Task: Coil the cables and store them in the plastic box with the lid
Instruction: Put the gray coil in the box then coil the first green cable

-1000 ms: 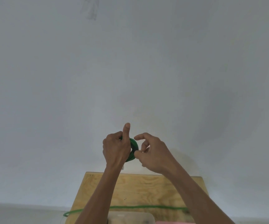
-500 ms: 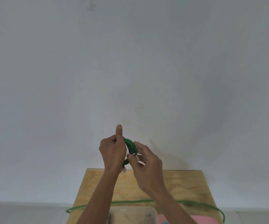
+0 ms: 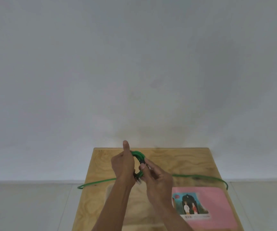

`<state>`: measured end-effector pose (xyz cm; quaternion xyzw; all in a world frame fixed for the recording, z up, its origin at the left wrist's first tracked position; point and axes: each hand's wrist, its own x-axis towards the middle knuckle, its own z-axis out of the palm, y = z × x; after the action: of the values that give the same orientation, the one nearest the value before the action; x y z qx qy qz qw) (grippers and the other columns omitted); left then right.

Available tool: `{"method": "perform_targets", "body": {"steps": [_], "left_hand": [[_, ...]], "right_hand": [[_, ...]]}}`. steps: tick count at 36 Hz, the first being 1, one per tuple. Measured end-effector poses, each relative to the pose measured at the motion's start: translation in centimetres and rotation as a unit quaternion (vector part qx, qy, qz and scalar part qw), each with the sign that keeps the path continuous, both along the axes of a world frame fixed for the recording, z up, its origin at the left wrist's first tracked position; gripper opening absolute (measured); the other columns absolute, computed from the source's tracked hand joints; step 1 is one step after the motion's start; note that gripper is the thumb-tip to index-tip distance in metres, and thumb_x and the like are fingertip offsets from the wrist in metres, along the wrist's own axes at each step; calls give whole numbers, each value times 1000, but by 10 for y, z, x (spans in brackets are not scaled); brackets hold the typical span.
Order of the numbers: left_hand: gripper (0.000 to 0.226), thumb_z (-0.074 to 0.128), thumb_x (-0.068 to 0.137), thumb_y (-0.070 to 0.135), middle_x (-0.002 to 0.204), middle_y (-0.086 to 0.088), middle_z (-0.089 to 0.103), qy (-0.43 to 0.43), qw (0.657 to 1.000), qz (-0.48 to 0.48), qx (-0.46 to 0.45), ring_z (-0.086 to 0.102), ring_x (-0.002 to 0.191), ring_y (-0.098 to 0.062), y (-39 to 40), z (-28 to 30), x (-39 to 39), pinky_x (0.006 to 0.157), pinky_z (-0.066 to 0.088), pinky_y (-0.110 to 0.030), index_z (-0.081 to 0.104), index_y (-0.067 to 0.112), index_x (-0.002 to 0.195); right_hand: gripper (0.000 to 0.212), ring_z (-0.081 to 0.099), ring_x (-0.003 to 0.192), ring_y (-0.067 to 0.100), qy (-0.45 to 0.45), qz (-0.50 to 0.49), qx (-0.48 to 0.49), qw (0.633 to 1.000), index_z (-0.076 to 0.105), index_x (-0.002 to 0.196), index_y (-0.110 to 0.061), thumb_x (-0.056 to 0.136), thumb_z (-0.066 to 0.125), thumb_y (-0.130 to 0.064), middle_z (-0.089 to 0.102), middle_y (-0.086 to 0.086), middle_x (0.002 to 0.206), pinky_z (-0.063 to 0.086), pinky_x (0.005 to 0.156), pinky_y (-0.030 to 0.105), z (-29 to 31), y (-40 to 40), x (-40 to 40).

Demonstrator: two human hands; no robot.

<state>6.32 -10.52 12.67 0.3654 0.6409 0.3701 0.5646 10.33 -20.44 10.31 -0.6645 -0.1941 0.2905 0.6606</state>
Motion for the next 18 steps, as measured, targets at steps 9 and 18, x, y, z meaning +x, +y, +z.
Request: {"method": "perform_targets", "body": {"steps": [9, 18], "left_hand": [[60, 41, 101, 54, 44, -5, 53, 12, 997, -75, -29, 49, 38, -19, -12, -36, -46, 47, 41, -27, 71, 8, 78], [52, 42, 101, 52, 71, -2, 75, 74, 989, -123, -20, 71, 69, -18, -21, -80, -69, 67, 54, -32, 75, 20, 77]], "right_hand": [[34, 75, 93, 18, 48, -62, -52, 996, 71, 119, -18, 86, 75, -12, 78, 5, 102, 63, 78, 41, -46, -7, -48], [28, 75, 82, 10, 96, -81, -103, 987, 73, 115, -15, 88, 73, -12, 79, -7, 87, 61, 74, 30, -74, -18, -61]]}}
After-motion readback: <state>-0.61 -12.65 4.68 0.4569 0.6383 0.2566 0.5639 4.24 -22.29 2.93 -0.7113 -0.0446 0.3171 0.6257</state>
